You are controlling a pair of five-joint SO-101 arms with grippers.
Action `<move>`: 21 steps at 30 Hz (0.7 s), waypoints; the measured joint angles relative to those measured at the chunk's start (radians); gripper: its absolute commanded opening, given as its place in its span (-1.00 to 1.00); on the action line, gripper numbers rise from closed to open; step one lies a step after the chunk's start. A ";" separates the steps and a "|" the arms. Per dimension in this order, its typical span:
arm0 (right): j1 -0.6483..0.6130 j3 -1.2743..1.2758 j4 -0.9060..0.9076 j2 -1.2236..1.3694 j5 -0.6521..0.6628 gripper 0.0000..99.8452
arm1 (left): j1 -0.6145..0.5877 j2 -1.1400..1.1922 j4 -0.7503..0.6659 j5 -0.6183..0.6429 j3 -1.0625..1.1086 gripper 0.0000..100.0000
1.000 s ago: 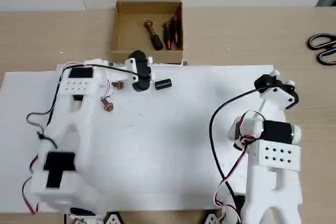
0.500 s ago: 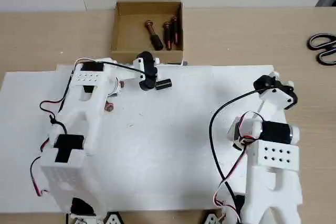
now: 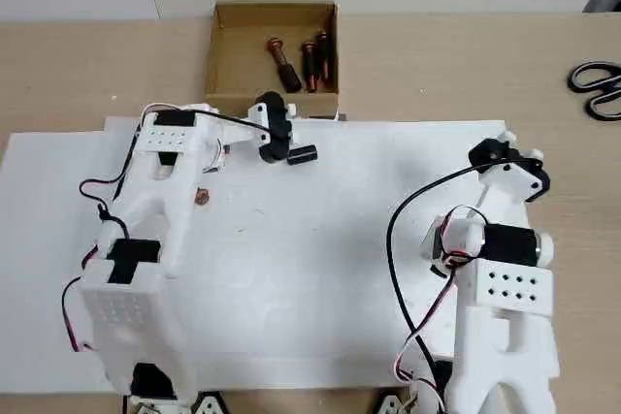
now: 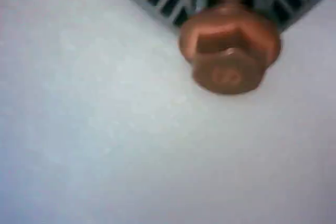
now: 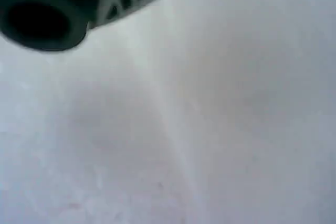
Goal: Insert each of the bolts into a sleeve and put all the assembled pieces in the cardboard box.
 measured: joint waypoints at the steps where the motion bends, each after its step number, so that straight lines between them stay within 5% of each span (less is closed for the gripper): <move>1: 0.000 0.000 0.000 0.000 0.000 -0.99 | 0.000 0.000 0.000 0.000 0.000 -0.99; 11: 0.000 -0.046 0.032 0.000 0.000 -0.99 | 0.037 -0.184 0.269 0.029 -0.035 -0.99; 21: -0.084 -0.284 0.244 -0.017 0.000 -0.99 | 0.078 -0.502 0.331 0.311 -0.035 -0.99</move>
